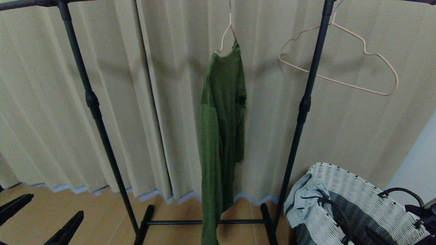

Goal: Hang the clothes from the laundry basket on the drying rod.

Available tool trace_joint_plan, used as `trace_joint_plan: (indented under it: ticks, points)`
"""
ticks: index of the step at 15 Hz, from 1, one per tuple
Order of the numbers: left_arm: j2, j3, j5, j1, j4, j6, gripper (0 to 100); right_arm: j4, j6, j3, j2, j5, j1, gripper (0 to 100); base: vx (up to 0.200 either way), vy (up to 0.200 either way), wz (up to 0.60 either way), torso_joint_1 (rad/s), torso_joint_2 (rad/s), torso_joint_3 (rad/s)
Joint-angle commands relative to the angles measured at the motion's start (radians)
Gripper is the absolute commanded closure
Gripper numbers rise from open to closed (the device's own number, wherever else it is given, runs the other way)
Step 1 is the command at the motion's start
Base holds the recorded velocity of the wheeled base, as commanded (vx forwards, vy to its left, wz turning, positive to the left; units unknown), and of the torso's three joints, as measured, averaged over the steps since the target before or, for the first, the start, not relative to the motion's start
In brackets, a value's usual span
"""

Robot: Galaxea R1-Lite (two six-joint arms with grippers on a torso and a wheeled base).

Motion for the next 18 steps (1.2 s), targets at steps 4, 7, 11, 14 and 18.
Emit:
trace_joint_plan:
  ticks: [4, 7, 11, 14, 18]
  points:
    - [-0.001, -0.012, 0.001, 0.002, 0.028, -0.003, 0, -0.001, 0.000, 0.000, -0.001, 0.000, 0.001, 0, 0.050, 0.000, 0.00, -0.002, 0.00, 0.001]
    - [-0.002, -0.012, 0.001, 0.002, 0.028, -0.003, 0, -0.001, 0.000, 0.000, -0.001, 0.000, 0.001, 0, 0.200, 0.000, 0.00, -0.001, 0.00, 0.009]
    - [-0.013, -0.009, -0.001, 0.002, 0.028, -0.001, 0, -0.001, 0.000, 0.000, -0.001, 0.000, 0.001, 0, 0.100, 0.000, 0.00, 0.000, 0.00, 0.000]
    - [-0.030, -0.009, -0.001, -0.001, 0.028, 0.000, 0, -0.001, 0.000, 0.000, -0.001, 0.000, 0.001, 0, 0.000, 0.000, 0.00, 0.000, 0.00, 0.000]
    - [-0.030, -0.010, -0.001, -0.001, 0.030, 0.000, 0, -0.001, 0.000, 0.001, -0.001, 0.000, 0.001, 0, 0.000, 0.000, 0.00, 0.000, 0.00, 0.000]
